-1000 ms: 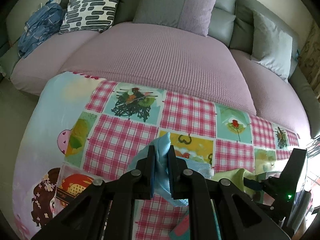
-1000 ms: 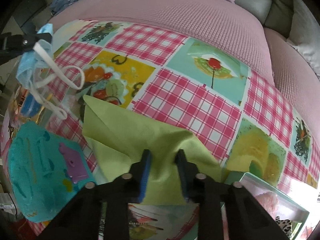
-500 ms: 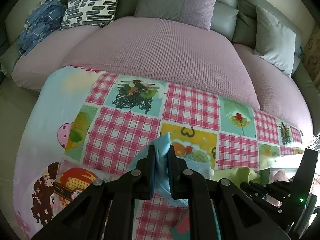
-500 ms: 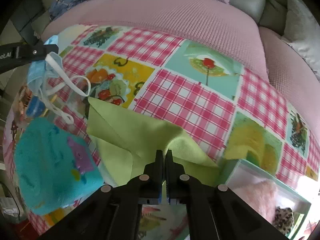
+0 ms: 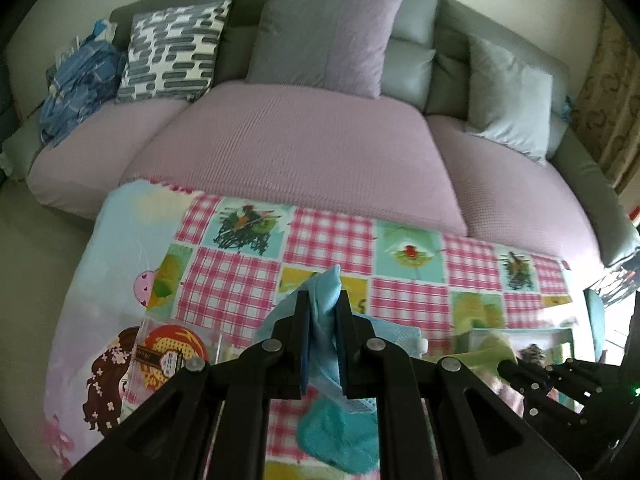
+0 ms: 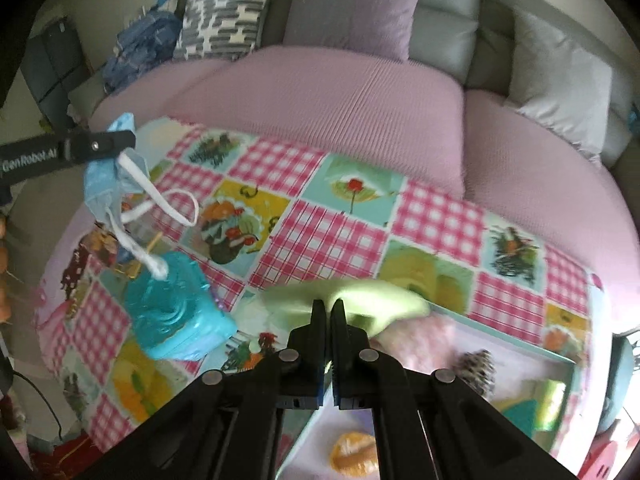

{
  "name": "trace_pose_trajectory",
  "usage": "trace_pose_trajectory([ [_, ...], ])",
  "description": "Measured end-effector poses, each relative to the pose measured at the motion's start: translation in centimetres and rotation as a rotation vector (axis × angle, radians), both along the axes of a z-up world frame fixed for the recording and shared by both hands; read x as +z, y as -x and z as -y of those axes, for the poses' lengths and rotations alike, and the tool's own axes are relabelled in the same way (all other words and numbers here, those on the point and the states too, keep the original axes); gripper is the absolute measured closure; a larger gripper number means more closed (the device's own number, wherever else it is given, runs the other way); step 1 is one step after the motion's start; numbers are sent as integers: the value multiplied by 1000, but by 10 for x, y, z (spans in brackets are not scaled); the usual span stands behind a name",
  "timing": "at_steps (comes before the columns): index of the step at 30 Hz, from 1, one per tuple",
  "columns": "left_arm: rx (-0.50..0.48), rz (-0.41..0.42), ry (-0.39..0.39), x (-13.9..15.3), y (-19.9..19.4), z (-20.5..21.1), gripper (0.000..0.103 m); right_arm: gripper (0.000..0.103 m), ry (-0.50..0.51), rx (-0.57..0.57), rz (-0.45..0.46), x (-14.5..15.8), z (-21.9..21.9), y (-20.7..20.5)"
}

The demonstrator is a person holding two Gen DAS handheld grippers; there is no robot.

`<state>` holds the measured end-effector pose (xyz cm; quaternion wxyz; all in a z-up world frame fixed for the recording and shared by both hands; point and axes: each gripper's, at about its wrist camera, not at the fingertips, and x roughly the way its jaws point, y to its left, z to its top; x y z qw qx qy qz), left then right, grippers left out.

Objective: Organize soft objects
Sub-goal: 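Lift the mask with the left tool while the right tool carries the green cloth over the tray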

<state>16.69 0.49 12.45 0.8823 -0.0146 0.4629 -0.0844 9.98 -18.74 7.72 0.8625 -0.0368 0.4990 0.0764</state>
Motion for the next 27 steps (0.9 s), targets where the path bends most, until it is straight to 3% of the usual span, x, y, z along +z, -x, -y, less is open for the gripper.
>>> trace_pose_trajectory([
  [12,-85,67,29,45,73,32,92,101,-28,-65,127,68,26,80],
  [27,-219,99,23,60,142,96,92,101,3,-183,176,100,85,156],
])
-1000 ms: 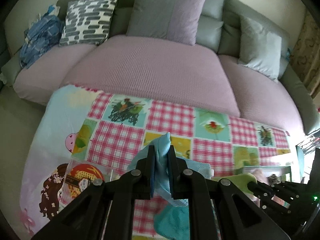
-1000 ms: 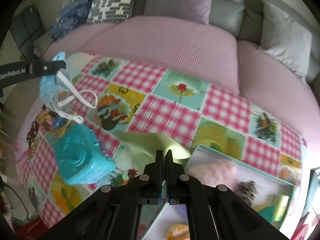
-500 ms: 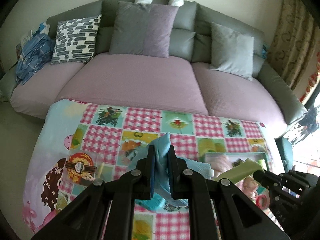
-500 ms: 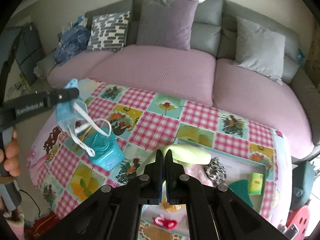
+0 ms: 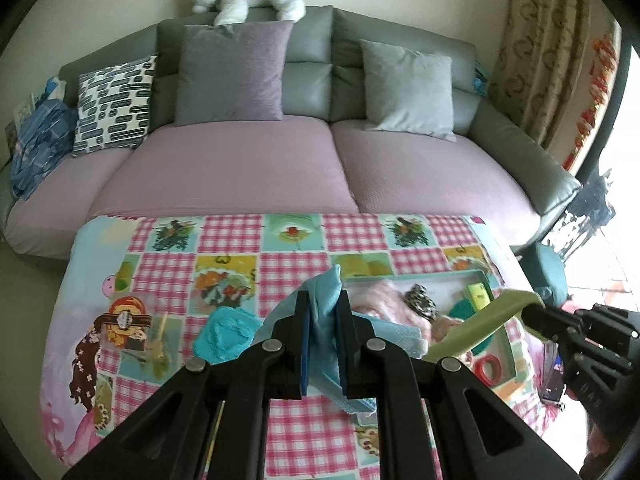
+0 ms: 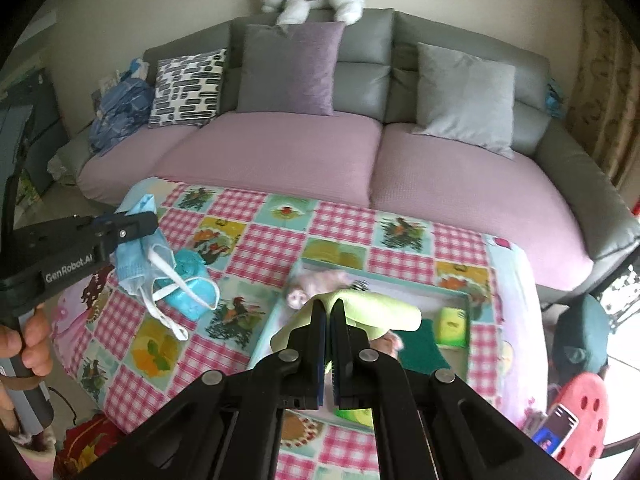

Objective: Organize soft objects
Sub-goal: 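Lift the mask with the left tool while the right tool carries the green cloth over the tray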

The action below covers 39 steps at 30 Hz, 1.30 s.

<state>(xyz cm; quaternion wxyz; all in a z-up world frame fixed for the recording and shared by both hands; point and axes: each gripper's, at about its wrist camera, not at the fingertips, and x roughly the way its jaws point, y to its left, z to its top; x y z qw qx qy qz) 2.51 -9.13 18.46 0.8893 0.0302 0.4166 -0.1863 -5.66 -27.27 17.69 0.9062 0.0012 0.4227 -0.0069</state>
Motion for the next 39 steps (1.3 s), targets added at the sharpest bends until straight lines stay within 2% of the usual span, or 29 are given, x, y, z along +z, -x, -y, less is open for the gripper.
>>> trace_pose_trajectory([
  [5,-41,-21,-15,-13,11,24,92,101,19,-36,-29,-8,18,10],
  [13,-105,-60,-40,-50,17,62,92,101,47,-62,-78,-32,36,12],
  [27,-136,-178,-45,-153,-1,98,92,101,-10,-75,-222,-122,52,-17],
  [33,-133,-190,-40,-176,-7,103,92,101,-32,-72,-266,-153,54,-27],
  [39,-131,-191,-34,-191,-9,104,91,101,-41,-72,-291,-172,53,-33],
])
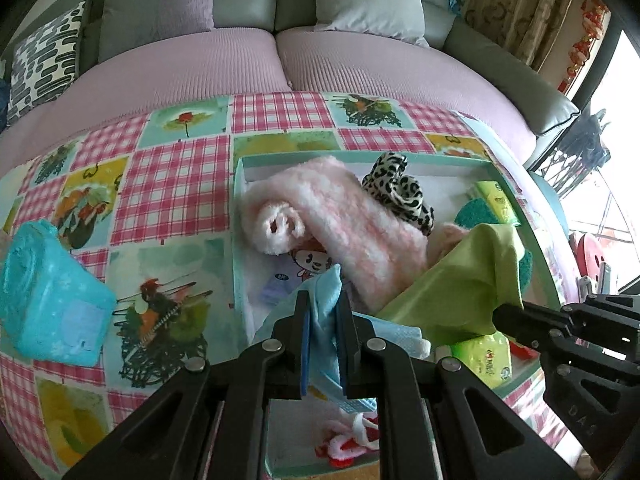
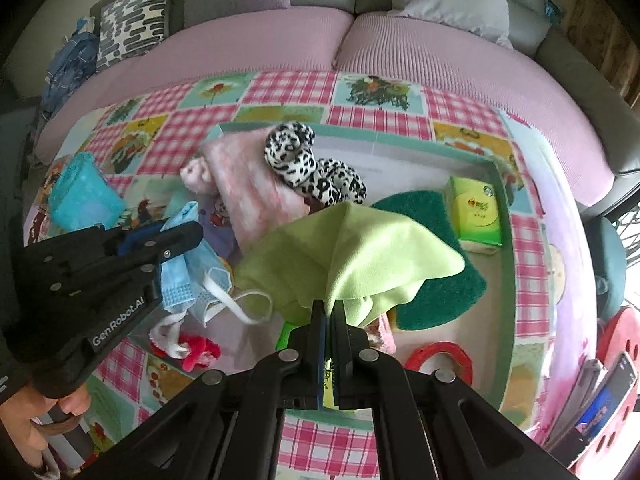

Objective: Organize soft objects
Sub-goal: 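Lift the mask with the left tool while the right tool carries the green cloth over the tray, then release the green cloth with the right tool while the left tool lowers the mask into the tray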

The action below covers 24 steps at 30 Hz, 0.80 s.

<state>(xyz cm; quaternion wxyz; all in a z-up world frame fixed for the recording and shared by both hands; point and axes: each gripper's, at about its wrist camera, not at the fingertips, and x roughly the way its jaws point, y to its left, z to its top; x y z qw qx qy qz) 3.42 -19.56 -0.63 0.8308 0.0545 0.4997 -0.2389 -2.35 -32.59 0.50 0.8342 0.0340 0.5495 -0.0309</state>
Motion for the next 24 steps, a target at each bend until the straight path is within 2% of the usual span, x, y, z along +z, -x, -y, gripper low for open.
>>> trace_pose_trajectory([
  [7,3,7,5,-12,-1,-1,90,101,-13,-11,-10,-14,2,-3],
  [15,-14,33,17,-12,0,-4,89,100,-20,-35,-3,-22,5,-3],
  [18,-24,43,24,-7,4,-5,79,97,-28,-42,7,-20,4,-2],
  [20,-33,52,28,-1,8,-7,68,97,-26,-40,14,-19,2,-1],
  [24,-50,69,47,9,14,-11,64,97,-25,-43,26,-16,-2,2],
])
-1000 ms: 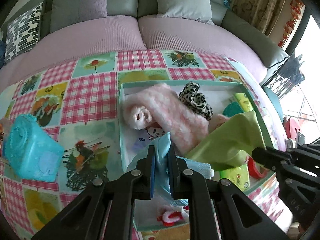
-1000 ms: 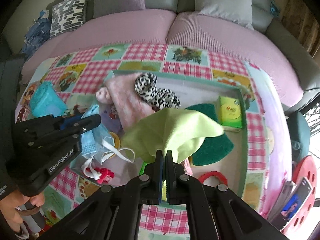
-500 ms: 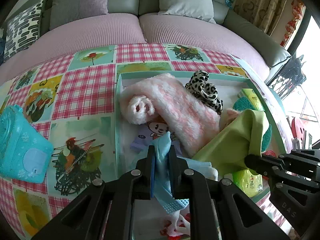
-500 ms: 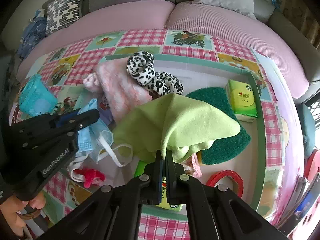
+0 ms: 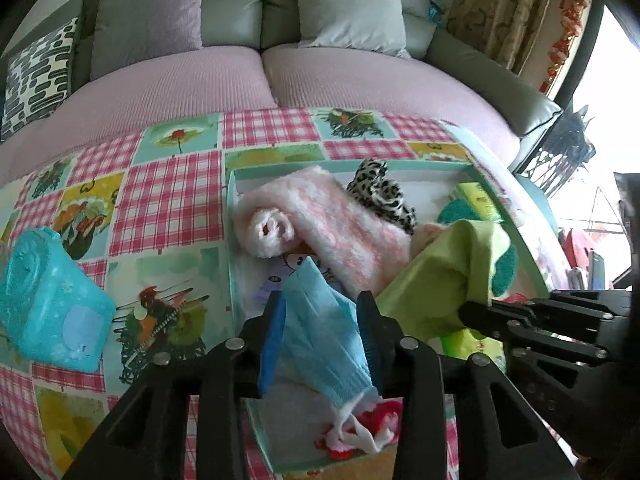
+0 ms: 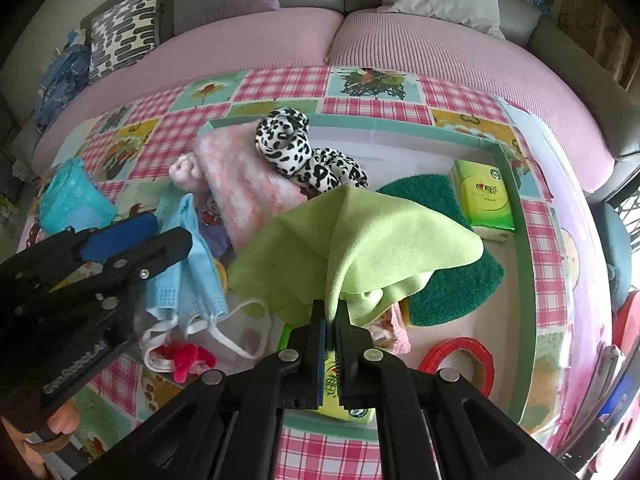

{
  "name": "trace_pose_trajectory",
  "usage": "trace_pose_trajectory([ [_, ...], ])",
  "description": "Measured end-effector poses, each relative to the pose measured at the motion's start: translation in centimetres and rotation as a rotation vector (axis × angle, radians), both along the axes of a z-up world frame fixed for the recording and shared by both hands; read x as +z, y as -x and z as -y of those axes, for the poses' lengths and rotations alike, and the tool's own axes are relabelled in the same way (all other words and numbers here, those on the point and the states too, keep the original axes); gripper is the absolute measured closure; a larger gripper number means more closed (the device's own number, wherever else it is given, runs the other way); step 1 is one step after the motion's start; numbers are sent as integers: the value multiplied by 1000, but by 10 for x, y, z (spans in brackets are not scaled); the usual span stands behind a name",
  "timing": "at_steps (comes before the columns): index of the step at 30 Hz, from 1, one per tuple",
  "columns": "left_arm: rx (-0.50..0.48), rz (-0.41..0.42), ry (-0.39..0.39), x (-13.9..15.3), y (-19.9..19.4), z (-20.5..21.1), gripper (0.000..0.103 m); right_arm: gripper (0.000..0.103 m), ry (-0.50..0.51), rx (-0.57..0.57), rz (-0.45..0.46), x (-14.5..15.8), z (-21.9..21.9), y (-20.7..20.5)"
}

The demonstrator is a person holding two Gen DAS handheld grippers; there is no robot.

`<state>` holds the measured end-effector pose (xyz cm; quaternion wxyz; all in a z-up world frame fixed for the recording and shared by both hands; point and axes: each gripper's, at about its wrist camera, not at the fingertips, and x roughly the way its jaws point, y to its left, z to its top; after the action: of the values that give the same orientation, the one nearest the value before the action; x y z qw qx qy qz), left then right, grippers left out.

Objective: Organize soft objects
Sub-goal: 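Release the green cloth with the right tool while the left tool lowers the mask into the tray, then open the left tool to drop the mask and withdraw both tools from the tray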

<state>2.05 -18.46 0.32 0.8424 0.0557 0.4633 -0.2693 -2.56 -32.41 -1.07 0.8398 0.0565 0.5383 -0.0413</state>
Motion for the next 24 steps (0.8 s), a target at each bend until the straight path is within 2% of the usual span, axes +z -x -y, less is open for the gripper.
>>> trace_pose_trajectory([
  [6,30,27,-19,13,7,-15,56,97,8,-5,12,5,-6,8],
  [7,47,31,-31,14,7,-20,56,94,8,-13,15,6,-7,10],
  [11,118,17,-53,14,5,-40,55,68,-6,-38,25,9,-8,15],
  [13,154,3,-71,12,5,-52,54,64,5,-52,22,9,-9,18],
  [15,180,-2,-99,8,6,-60,42,60,8,-62,23,10,-11,21],
  [16,192,-3,-111,7,6,-64,32,57,9,-66,24,11,-12,22],
  [20,223,-3,-121,5,10,-79,29,41,11,-79,42,14,-20,28],
  [24,248,22,-162,4,18,-93,29,34,6,-80,52,15,-31,32],
])
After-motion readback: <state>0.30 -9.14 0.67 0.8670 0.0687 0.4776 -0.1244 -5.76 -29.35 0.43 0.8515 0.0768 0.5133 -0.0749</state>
